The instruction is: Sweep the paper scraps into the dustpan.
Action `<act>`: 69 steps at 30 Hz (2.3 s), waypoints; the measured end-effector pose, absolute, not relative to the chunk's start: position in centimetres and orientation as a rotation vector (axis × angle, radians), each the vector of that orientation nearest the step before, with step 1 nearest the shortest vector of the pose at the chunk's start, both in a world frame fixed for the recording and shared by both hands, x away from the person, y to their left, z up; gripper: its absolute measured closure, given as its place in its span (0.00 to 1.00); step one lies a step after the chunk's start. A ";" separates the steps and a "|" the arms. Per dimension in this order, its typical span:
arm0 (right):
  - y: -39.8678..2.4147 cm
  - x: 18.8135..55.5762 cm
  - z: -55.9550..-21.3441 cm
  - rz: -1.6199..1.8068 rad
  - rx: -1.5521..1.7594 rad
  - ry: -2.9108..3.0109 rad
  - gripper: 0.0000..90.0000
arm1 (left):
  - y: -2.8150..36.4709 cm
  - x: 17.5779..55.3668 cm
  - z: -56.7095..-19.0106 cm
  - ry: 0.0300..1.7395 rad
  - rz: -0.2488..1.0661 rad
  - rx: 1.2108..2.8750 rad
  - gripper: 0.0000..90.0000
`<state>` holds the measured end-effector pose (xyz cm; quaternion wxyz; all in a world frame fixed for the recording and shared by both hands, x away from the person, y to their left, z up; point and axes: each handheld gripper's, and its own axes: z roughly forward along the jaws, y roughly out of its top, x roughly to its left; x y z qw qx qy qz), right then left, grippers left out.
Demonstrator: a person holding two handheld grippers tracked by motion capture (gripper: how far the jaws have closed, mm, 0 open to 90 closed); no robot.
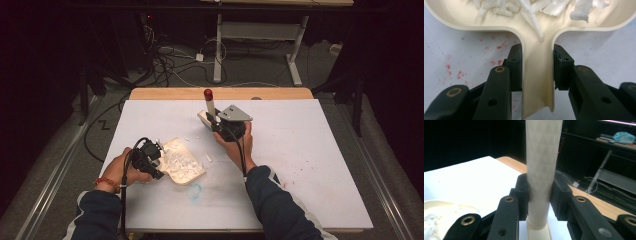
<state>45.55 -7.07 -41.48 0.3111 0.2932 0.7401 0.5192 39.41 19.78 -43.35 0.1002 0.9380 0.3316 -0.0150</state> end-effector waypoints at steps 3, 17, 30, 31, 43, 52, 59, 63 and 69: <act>-6.1 45.3 -41.7 1.377 0.757 1.969 0.79 | 20.0 39.4 -43.4 0.985 -0.053 2.769 0.71; -3.9 42.9 -41.4 1.682 0.584 2.189 0.79 | 19.8 39.3 -43.3 0.981 -0.045 2.772 0.70; -4.0 40.6 -39.0 1.714 0.468 2.185 0.79 | 19.6 38.7 -43.5 0.941 -0.050 2.791 0.70; -4.2 40.5 -38.8 1.704 0.471 2.173 0.79 | 19.6 38.7 -43.6 0.933 -0.049 2.795 0.70; -9.2 39.5 -37.9 1.538 0.633 2.101 0.79 | 19.0 37.7 -43.8 0.888 -0.048 2.848 0.70; -12.0 37.4 -40.0 1.427 0.726 2.142 0.79 | 18.7 37.1 -43.7 0.882 -0.062 2.860 0.70; -11.0 34.7 -40.1 1.428 0.678 2.203 0.79 | 17.8 36.4 -43.8 0.842 -0.068 2.892 0.70; -9.7 33.9 -40.0 1.470 0.659 2.233 0.79 | 17.3 36.2 -43.8 0.834 -0.066 2.894 0.70; -7.8 32.9 -39.7 1.569 0.611 2.281 0.79 | 17.3 36.1 -43.9 0.831 -0.062 2.895 0.70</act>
